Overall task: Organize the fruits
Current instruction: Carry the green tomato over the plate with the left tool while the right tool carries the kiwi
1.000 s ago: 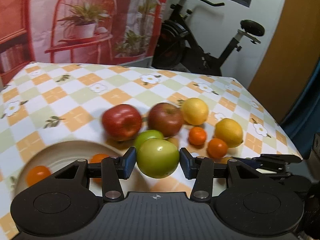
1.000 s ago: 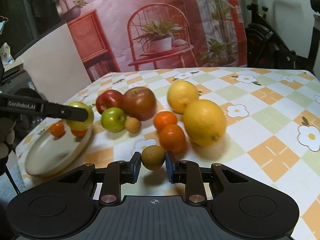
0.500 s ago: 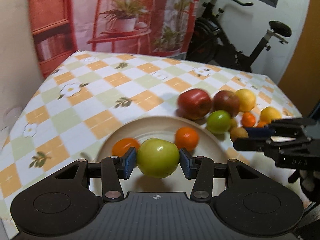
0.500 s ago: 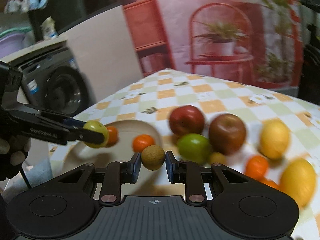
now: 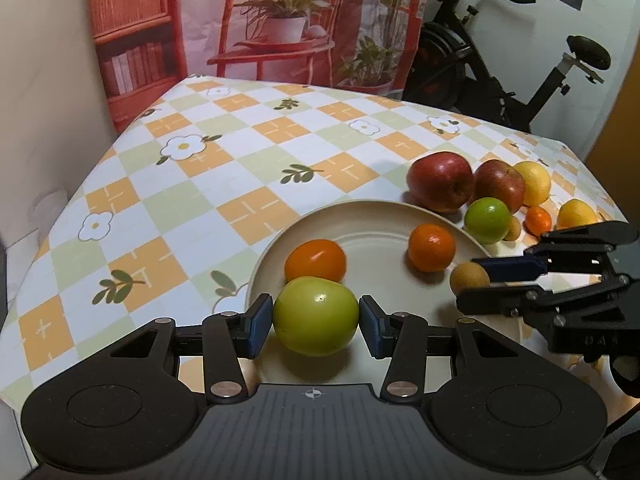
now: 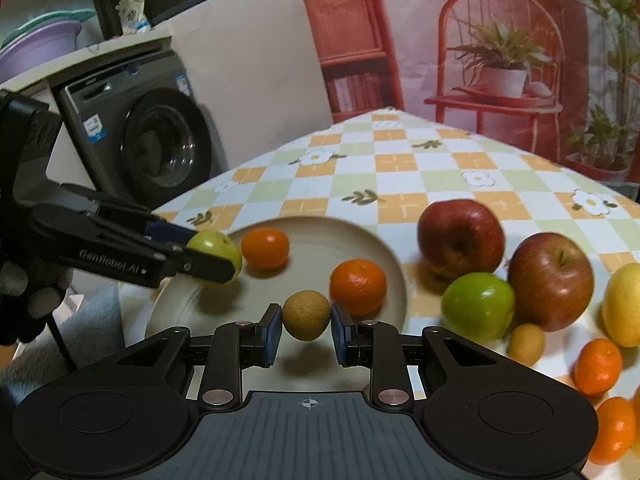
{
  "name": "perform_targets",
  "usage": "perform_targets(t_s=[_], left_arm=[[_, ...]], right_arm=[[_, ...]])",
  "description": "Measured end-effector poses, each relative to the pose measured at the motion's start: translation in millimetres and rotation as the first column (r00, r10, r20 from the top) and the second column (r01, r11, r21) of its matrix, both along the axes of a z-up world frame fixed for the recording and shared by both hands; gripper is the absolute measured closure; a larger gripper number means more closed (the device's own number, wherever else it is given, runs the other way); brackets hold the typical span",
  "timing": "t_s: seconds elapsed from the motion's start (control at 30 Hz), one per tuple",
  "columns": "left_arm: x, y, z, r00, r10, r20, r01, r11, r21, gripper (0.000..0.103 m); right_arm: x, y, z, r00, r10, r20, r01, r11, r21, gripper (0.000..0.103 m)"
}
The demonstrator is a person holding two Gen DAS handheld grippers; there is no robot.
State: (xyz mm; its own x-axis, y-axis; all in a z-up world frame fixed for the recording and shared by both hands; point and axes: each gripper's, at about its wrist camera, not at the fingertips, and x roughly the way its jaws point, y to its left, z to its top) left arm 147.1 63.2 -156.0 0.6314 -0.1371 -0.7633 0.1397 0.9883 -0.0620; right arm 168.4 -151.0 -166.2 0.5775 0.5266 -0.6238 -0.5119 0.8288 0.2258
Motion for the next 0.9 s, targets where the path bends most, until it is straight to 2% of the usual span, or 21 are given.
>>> perform_targets(t_s=[0.37,0.57,0.9], left_arm=[[0,6,-5,1.000,0.016,-0.017,-0.017,1.000,-0.008,0.053],[-1,5,-6,0.999,0.010,-0.033,-0.011,1.000,-0.009,0.053],[-6,7,-7,0.998,0.009,-0.068,-0.012,0.999,-0.041,0.053]], right_arm=[[0,23,-5,0.996,0.089,-0.025,-0.090,0.996,-0.028,0.079],[-10,44,-7,0.981,0.188,-0.049,-0.190,0.981,-0.041,0.079],[-14,63,-9,0.959,0.273,-0.076,-0.277,0.960,-0.048,0.079]])
